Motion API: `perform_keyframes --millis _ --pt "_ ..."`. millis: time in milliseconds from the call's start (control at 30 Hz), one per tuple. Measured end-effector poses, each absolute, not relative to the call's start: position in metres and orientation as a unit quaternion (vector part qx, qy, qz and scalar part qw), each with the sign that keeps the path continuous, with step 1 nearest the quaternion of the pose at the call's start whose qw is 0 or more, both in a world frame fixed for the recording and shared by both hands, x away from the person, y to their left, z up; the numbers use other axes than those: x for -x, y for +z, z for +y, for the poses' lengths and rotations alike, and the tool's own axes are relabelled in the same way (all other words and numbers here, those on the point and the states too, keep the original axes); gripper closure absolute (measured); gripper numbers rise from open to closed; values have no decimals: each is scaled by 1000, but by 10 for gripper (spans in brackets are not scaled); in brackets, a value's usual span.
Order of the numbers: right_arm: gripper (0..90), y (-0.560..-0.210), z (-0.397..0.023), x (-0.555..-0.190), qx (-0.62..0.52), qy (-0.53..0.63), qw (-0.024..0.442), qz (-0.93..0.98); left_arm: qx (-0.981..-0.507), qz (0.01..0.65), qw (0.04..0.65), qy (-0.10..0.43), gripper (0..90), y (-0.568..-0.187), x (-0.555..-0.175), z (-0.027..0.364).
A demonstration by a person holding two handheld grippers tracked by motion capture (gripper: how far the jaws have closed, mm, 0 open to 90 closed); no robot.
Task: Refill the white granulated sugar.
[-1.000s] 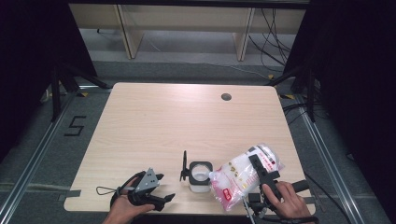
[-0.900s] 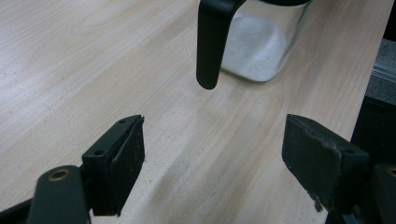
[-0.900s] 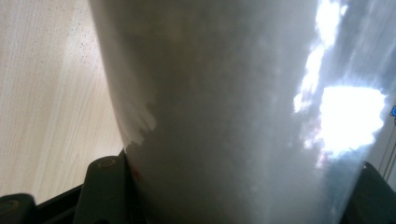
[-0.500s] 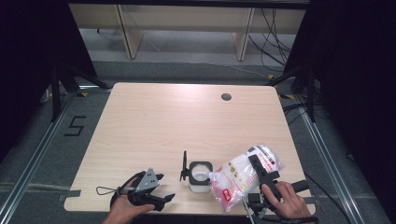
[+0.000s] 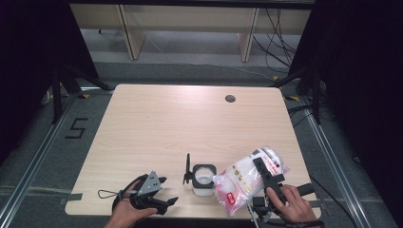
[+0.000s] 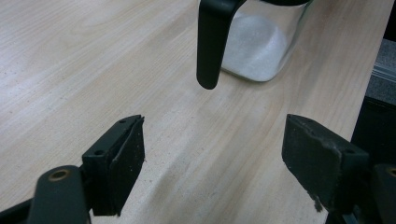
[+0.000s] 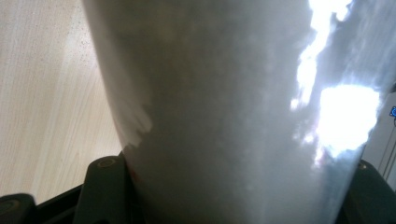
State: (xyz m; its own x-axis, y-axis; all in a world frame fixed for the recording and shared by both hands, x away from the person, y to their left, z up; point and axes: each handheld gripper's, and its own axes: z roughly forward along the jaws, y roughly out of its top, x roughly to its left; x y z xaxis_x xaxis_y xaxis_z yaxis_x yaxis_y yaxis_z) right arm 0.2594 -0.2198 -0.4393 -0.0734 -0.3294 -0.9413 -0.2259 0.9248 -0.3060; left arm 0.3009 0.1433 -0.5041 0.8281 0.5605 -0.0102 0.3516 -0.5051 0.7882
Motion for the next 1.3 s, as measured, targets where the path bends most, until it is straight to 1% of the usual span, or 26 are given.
perform_keyframes --millis 167,267,467,600,967,1000,1100,1167,1200,1267,1300 --pt "407 -441 -221 -260 185 -36 651 735 -859 266 422 118 208 -503 -300 143" --pt "407 -441 -221 -258 175 -36 650 739 -859 265 419 127 208 -504 -301 144" --pt "407 -442 -223 -260 178 -35 651 737 -859 266 421 117 208 -503 -300 143" --pt "407 -440 -221 -260 187 -36 657 730 -859 266 422 117 208 -503 -300 143" --pt "407 -440 -221 -258 177 -37 651 737 -859 265 419 129 208 -504 -301 144" --pt "408 -439 -221 -259 186 -32 656 731 -850 274 433 123 208 -504 -299 142" --pt "408 -440 -221 -259 175 -26 656 733 -858 266 420 130 208 -504 -300 144" --pt "408 -442 -223 -260 168 -24 649 742 -858 265 420 130 208 -504 -301 143" --pt "408 -440 -222 -260 180 -32 652 736 -850 273 432 124 208 -504 -299 142" --pt "409 -442 -223 -259 165 -27 649 742 -859 265 420 126 208 -504 -301 143" --pt "409 -441 -222 -259 173 -27 654 736 -854 270 427 126 208 -504 -300 143"
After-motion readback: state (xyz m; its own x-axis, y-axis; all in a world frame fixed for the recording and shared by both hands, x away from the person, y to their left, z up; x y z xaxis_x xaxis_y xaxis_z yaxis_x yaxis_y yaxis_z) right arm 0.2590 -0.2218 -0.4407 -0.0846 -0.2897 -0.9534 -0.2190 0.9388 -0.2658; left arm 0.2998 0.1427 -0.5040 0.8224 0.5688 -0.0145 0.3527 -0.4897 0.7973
